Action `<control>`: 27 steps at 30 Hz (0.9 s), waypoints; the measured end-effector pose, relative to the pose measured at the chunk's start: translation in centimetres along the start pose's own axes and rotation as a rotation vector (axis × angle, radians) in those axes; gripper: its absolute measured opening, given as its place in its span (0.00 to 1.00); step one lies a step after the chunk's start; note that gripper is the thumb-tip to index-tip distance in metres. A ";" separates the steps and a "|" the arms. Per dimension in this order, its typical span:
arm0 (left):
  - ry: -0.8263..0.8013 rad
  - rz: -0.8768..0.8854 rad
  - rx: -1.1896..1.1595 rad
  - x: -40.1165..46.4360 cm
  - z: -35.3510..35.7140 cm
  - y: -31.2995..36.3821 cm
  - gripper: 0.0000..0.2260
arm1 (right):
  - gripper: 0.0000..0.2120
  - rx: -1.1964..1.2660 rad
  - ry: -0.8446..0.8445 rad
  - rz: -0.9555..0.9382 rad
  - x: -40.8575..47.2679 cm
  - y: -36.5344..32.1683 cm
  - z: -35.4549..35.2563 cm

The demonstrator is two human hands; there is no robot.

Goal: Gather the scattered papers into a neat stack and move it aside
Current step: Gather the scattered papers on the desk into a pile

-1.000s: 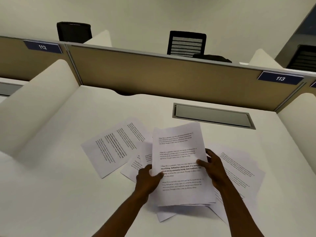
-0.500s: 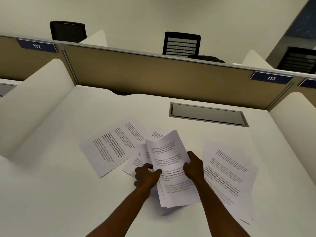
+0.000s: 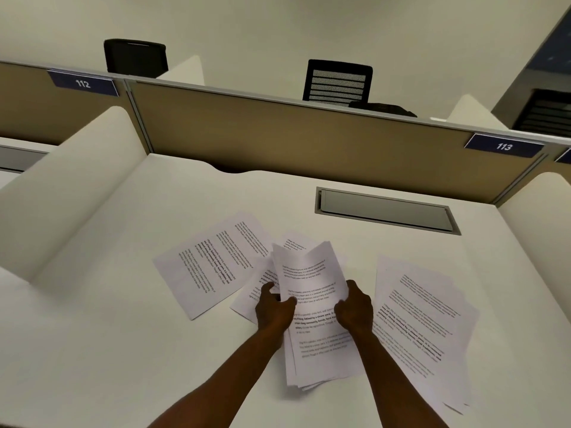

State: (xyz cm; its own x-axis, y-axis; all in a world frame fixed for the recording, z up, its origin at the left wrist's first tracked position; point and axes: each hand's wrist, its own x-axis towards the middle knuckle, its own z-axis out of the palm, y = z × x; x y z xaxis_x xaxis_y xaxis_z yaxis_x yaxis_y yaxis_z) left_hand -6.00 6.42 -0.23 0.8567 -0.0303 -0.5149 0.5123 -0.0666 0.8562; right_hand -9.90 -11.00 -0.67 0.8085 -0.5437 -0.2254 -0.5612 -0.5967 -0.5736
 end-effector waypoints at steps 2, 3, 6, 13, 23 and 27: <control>-0.035 0.047 0.059 -0.1 0.4 0.0 0.21 | 0.17 0.037 0.003 0.002 0.0 0.1 0.1; -0.054 0.080 0.112 -0.3 0.7 -0.1 0.22 | 0.17 0.051 0.005 0.000 0.0 0.2 0.2; -0.087 0.205 0.289 -0.9 1.4 -0.3 0.30 | 0.17 0.094 0.014 -0.015 -0.1 0.5 0.4; -0.146 0.417 0.326 -1.9 0.1 1.7 0.28 | 0.24 0.418 0.158 0.039 -0.9 1.2 -0.8; -0.450 0.225 0.232 3.2 -5.2 7.3 0.24 | 0.19 1.115 -0.129 0.166 -1.9 0.4 -0.5; -0.365 0.280 0.646 6.3 -4.8 7.9 0.22 | 0.21 1.122 -0.052 0.232 -2.5 -1.0 2.1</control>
State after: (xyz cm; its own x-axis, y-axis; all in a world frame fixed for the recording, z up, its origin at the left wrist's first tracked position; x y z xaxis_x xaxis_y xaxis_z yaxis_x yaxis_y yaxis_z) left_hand 3.71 10.53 3.51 0.8175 -0.4487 -0.3610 0.0486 -0.5709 0.8196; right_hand -11.01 -7.84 -1.18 0.7273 -0.5309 -0.4349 -0.2444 0.3919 -0.8870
